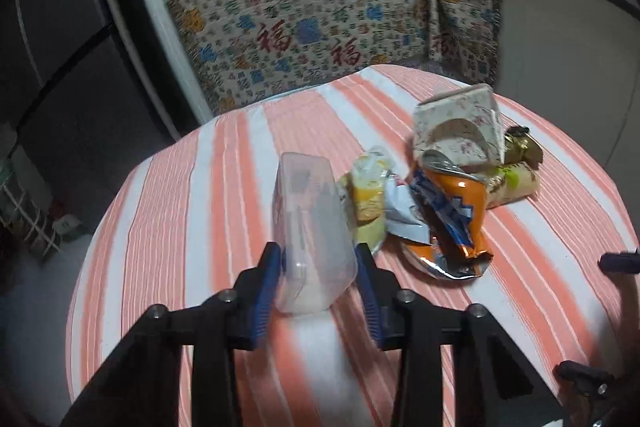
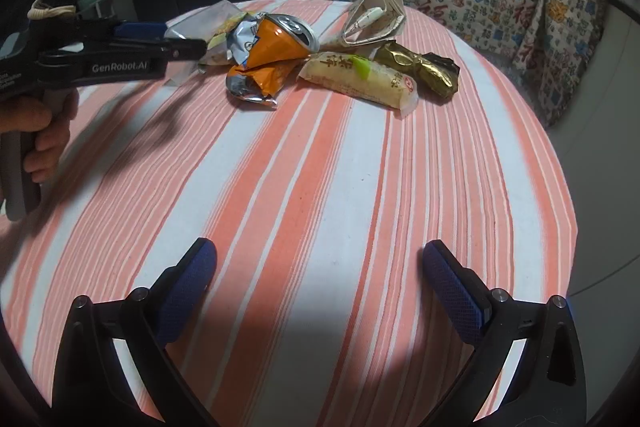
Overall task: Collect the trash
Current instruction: 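Return both tools to the table and grasp the clear plastic box with the left tool, then hold the clear box in the left tool while the right tool reaches for the crushed orange can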
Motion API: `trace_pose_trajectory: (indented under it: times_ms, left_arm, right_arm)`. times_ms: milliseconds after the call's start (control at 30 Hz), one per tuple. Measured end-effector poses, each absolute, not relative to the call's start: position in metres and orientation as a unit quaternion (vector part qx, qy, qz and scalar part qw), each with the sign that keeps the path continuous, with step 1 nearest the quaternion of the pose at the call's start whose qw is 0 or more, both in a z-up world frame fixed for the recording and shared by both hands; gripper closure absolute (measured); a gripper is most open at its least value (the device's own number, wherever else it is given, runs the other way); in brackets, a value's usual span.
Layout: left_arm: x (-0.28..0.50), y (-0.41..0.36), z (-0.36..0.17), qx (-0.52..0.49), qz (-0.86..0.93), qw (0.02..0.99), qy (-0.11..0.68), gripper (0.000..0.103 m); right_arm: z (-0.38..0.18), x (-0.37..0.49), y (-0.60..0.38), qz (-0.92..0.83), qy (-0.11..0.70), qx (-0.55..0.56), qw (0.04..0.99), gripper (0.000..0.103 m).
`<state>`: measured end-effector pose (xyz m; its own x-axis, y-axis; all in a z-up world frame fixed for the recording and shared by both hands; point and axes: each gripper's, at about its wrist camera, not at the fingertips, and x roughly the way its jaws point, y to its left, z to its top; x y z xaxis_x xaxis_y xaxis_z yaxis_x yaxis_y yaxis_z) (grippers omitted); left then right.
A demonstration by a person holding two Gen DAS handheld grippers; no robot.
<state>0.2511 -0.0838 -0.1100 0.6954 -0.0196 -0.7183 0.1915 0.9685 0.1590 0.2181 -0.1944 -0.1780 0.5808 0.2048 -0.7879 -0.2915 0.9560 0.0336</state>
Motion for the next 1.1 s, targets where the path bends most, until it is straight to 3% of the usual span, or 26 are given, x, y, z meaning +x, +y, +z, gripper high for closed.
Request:
trace_pose_trajectory:
  times_ms: [300,500,600,700,733,900,1033,1100]
  left_arm:
    - [0.220,0.019,-0.103,-0.153,-0.102,0.886,0.425,0.066]
    - [0.217,0.086,-0.116,-0.229,-0.047,0.868,0.437,0.063]
    - [0.218,0.087,-0.112,-0.207,-0.041,0.877,0.432,0.048]
    - [0.219,0.067,-0.106,-0.158,-0.076,0.893,0.415,0.022]
    - [0.221,0.059,-0.107,-0.143,-0.082,0.895,0.413,0.018]
    - [0.247,0.021,-0.134,-0.044,-0.075,0.881,0.465,0.018]
    - [0.253,0.011,-0.138,-0.005,-0.027,0.892,0.451,0.020]
    - [0.248,0.014,-0.135,-0.021,-0.016,0.901,0.434,0.041]
  right_arm:
    - [-0.178,0.218,-0.196,0.140,0.436,-0.050,0.887,0.000]
    - [-0.178,0.218,-0.197,0.143,0.436,-0.050,0.887,0.000]
    - [-0.178,0.218,-0.197,0.144,0.436,-0.050,0.887,0.000]
    - [-0.178,0.218,-0.197,0.144,0.436,-0.051,0.887,0.000]
    - [-0.178,0.218,-0.198,0.144,0.436,-0.051,0.887,0.000]
    - [-0.178,0.218,-0.198,0.145,0.436,-0.051,0.887,0.000]
    - [-0.179,0.219,-0.198,0.145,0.436,-0.051,0.887,0.000]
    - [-0.178,0.219,-0.197,0.145,0.436,-0.051,0.887,0.000]
